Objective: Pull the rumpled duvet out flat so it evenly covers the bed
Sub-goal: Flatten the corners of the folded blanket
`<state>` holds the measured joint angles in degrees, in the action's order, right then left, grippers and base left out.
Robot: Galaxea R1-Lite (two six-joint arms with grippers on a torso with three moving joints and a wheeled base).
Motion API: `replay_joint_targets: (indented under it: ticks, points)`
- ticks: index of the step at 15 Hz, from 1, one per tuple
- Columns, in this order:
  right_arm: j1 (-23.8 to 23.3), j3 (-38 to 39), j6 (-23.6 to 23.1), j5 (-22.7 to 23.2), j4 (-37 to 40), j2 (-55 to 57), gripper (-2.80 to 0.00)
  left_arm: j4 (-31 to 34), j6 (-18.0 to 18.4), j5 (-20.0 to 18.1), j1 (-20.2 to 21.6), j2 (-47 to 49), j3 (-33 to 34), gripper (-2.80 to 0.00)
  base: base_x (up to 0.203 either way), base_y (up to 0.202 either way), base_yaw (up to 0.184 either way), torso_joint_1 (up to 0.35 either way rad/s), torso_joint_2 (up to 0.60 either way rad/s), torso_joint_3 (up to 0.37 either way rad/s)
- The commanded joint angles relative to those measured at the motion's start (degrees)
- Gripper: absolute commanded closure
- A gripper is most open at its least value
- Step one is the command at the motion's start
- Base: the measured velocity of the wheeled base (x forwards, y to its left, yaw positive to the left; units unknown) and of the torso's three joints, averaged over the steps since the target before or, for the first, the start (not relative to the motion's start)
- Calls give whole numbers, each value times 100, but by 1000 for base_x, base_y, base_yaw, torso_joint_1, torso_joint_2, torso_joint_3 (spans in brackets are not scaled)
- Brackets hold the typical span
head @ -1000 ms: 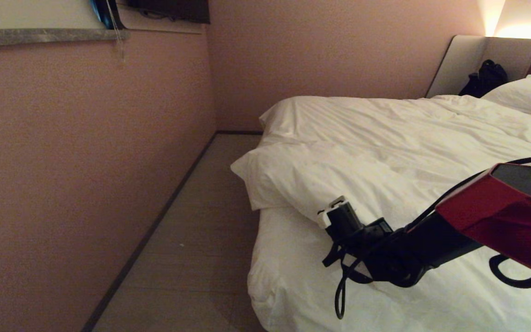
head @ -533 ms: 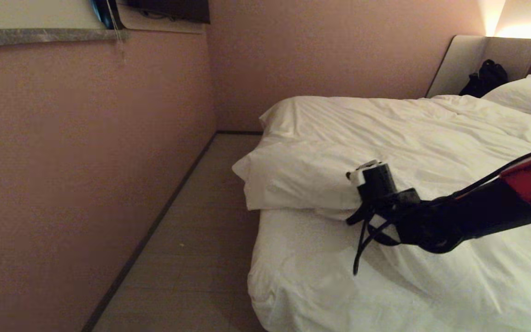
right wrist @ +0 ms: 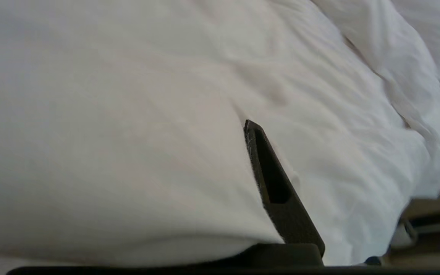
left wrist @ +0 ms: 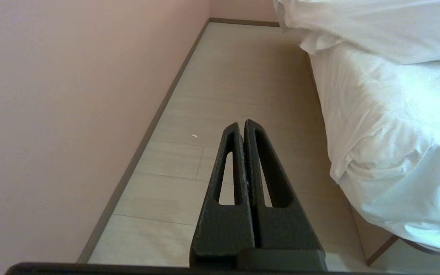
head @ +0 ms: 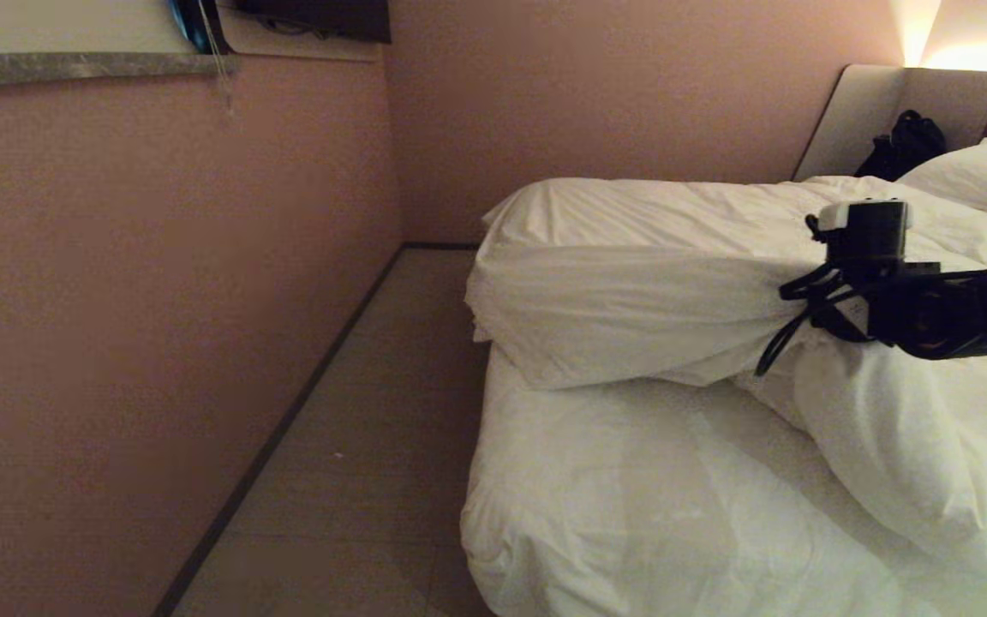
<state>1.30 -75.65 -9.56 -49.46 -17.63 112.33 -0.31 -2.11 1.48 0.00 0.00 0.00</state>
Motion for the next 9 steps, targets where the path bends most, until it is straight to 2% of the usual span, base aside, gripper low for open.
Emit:
replay_joint_targets:
  ticks: [1,6,9]
  points:
    - [-388,-162,1,119,-38,289,0,-4,0,2,0,0,0,0,0,0,0,0,0,0]
    - [-969,-451,61,-21,-80,1250,0,-4,-7,2,0,0,0,0,0,0,0,0,0,0]
    - [-991,-389,201,-2,-57,1300,0,-4,0,2,0,0,0,0,0,0,0,0,0,0]
